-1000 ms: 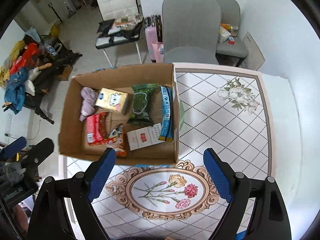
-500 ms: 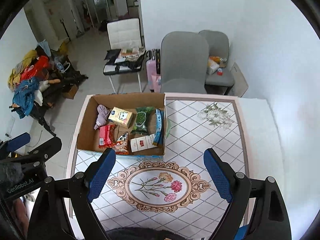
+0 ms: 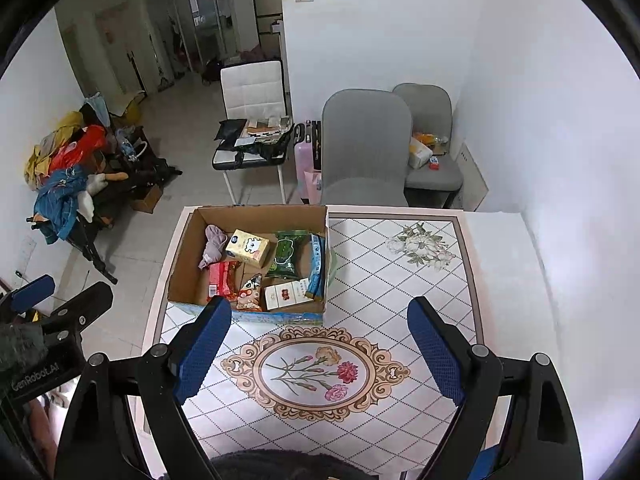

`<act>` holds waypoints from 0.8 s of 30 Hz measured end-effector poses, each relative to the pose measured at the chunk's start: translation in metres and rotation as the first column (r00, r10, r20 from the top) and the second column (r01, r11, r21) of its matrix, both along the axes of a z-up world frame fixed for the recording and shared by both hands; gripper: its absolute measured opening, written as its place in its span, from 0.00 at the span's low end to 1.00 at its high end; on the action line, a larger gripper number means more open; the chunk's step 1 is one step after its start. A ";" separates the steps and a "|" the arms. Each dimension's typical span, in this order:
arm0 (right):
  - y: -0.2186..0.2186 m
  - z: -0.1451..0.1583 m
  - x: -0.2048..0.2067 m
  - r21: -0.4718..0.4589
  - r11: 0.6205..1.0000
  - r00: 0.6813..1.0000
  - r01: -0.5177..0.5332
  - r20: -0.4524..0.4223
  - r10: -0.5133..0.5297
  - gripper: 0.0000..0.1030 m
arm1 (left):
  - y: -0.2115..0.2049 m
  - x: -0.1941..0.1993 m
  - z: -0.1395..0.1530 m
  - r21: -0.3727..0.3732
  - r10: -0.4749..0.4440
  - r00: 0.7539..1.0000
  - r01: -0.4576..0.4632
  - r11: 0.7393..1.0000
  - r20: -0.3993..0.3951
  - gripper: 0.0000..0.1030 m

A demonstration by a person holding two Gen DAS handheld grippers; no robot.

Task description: Organize soft objects

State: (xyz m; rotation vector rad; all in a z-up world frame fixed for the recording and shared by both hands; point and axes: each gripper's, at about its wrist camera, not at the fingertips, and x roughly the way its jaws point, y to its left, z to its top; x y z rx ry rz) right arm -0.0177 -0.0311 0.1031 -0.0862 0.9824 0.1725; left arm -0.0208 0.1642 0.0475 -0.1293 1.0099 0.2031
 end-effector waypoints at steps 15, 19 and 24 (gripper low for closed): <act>-0.005 -0.005 0.001 -0.030 0.999 1.000 0.020 -0.013 -0.020 0.89 | -0.010 0.000 0.000 0.000 -0.005 1.000 0.005 1.000 0.005 0.95; -0.004 -0.006 0.001 -0.040 0.999 1.000 0.027 -0.006 -0.027 0.89 | -0.010 -0.001 0.002 0.007 -0.010 1.000 0.010 1.000 0.011 0.95; -0.005 -0.005 0.000 -0.038 0.999 1.000 0.028 -0.002 -0.028 0.89 | -0.008 -0.001 0.003 0.008 -0.013 1.000 0.013 1.000 0.013 0.95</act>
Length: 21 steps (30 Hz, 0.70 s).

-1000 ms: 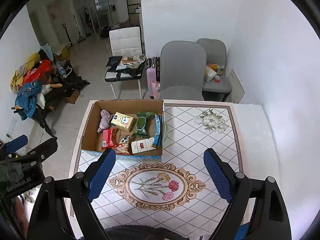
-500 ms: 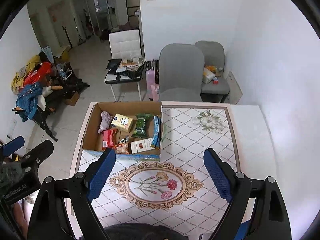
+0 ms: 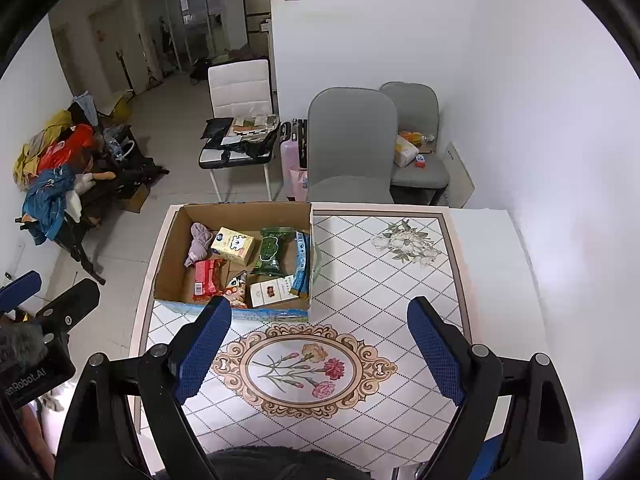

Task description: Organize soft objects

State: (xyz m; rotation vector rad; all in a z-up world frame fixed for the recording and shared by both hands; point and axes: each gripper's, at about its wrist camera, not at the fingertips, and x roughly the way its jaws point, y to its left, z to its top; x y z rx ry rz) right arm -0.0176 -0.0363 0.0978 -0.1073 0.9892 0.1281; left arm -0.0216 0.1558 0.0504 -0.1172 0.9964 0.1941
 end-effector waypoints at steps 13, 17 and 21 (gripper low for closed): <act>-0.003 0.005 -0.002 0.006 1.000 1.000 0.011 0.021 -0.011 0.89 | 0.001 0.004 0.005 0.009 -0.007 1.000 0.007 1.000 0.012 0.95; -0.002 0.005 -0.004 0.000 1.000 1.000 0.012 0.023 -0.012 0.89 | 0.000 0.005 0.005 0.004 -0.008 1.000 0.008 1.000 0.011 0.95; -0.002 0.006 -0.003 0.001 1.000 1.000 0.016 0.024 -0.016 0.89 | -0.002 0.005 0.006 0.002 -0.013 1.000 0.013 1.000 0.008 0.95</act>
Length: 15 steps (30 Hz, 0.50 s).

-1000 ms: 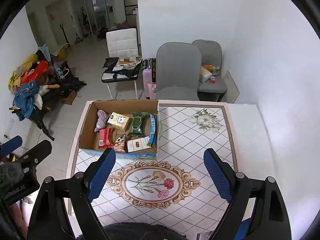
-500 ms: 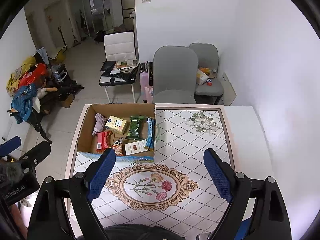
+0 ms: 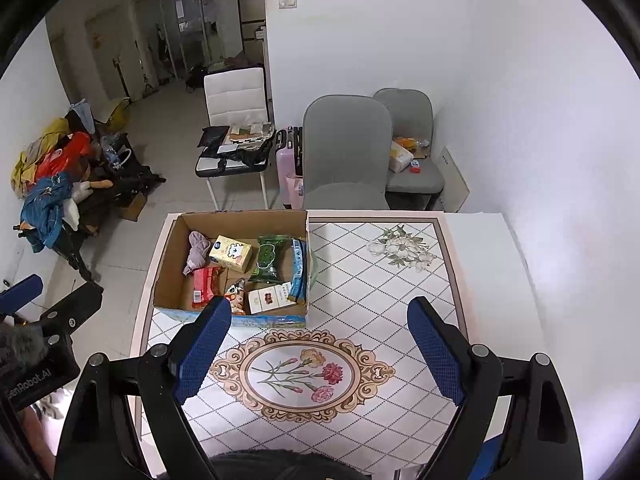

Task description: Organize soft objects

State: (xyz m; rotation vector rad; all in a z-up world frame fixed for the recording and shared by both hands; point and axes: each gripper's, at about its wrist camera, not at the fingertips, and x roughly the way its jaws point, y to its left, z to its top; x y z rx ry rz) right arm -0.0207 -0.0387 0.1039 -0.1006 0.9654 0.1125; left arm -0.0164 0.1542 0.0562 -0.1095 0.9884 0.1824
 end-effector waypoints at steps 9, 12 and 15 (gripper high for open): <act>0.001 -0.001 -0.001 0.004 1.000 1.000 0.010 -0.001 -0.010 0.89 | -0.001 0.000 0.000 -0.003 -0.003 1.000 0.003 1.000 0.001 0.95; 0.002 -0.001 -0.001 0.003 1.000 1.000 0.012 0.001 -0.012 0.89 | 0.000 0.000 -0.001 -0.003 -0.003 1.000 0.003 1.000 0.002 0.95; 0.003 0.000 -0.003 0.003 1.000 1.000 0.015 0.002 -0.015 0.89 | -0.001 0.001 0.000 0.005 -0.008 1.000 0.008 1.000 0.005 0.95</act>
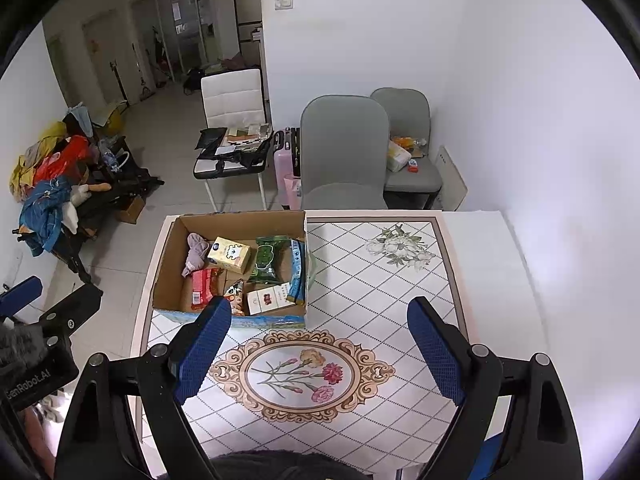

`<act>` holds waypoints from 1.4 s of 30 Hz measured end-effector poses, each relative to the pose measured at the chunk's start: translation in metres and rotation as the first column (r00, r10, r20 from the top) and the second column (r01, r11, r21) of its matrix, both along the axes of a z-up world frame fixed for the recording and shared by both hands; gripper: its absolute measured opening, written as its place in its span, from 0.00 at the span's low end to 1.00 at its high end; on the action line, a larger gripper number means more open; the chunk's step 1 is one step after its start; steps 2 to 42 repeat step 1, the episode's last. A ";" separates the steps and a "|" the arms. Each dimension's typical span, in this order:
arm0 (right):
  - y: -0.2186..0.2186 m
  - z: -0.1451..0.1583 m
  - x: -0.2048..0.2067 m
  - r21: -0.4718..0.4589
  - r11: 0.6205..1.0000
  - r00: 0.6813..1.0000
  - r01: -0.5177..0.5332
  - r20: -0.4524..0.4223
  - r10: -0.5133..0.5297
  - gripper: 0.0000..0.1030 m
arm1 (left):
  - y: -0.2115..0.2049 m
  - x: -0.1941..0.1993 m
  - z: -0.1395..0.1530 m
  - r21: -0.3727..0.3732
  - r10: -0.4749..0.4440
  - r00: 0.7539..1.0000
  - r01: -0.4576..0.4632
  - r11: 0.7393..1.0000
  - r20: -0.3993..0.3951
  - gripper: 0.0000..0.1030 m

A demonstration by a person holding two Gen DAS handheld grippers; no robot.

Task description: Organize soft objects

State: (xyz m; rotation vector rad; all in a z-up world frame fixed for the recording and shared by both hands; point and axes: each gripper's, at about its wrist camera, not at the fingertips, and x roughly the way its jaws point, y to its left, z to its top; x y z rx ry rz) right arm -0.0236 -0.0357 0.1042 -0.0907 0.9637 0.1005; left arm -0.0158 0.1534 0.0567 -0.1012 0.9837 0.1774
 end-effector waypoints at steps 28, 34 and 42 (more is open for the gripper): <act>0.001 0.000 0.000 -0.004 1.000 1.000 0.000 0.002 0.000 0.89 | 0.002 0.000 0.000 0.001 -0.002 1.000 0.002 1.000 0.000 0.95; 0.001 0.000 0.000 -0.004 1.000 1.000 0.000 0.002 0.000 0.89 | 0.002 0.000 0.000 0.001 -0.002 1.000 0.002 1.000 0.000 0.95; 0.001 0.000 0.000 -0.004 1.000 1.000 0.000 0.002 0.000 0.89 | 0.002 0.000 0.000 0.001 -0.002 1.000 0.002 1.000 0.000 0.95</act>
